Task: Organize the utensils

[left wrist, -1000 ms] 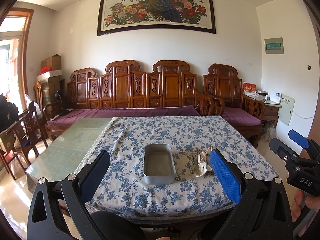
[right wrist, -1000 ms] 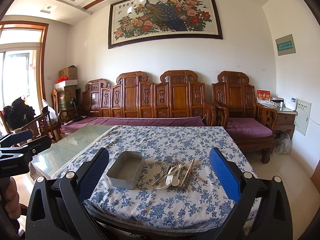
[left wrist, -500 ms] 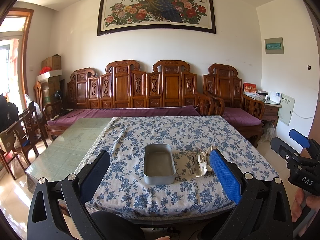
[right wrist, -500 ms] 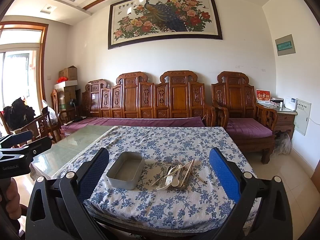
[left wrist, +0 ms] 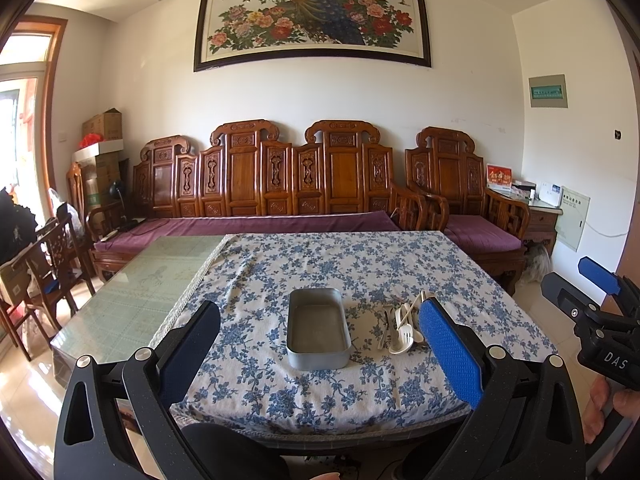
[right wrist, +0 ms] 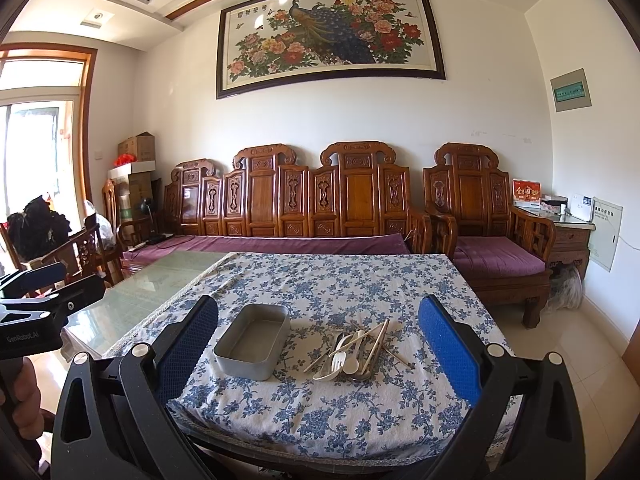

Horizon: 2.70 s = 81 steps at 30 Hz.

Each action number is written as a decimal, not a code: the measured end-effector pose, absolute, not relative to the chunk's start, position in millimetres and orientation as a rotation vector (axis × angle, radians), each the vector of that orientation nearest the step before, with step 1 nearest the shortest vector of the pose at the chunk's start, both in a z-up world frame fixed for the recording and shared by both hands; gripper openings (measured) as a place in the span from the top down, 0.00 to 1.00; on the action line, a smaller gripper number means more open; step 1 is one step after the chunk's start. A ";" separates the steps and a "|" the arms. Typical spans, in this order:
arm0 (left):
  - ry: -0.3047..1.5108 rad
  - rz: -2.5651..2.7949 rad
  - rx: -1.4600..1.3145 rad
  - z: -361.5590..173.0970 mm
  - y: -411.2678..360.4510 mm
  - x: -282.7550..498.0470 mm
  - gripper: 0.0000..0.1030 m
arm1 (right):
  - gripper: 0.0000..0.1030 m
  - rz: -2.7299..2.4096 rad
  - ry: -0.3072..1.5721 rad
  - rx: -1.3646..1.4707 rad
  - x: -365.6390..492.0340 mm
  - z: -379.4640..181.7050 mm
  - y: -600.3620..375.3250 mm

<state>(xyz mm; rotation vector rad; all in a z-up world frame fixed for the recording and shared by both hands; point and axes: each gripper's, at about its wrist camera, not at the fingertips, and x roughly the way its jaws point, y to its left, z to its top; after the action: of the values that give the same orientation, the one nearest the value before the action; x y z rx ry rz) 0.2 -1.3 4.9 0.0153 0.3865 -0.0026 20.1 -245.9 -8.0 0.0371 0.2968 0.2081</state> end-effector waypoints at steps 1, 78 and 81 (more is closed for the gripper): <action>0.387 -0.003 0.015 5.3 -1.5 0.6 0.06 | 0.02 0.208 0.297 0.037 20.3 -8.1 -245.7; 0.826 -0.273 0.065 -180.6 -55.3 275.6 0.33 | 0.70 0.262 0.940 0.181 398.4 -256.1 -269.4; 0.833 -0.279 0.049 -186.0 -55.5 275.0 0.33 | 0.72 0.246 0.985 0.202 408.2 -269.3 -264.1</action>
<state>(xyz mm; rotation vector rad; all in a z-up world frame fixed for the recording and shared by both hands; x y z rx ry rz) 275.0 -55.5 -186.0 0.0486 0.8328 -0.2788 408.2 -264.1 -269.3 0.2016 0.9850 0.2457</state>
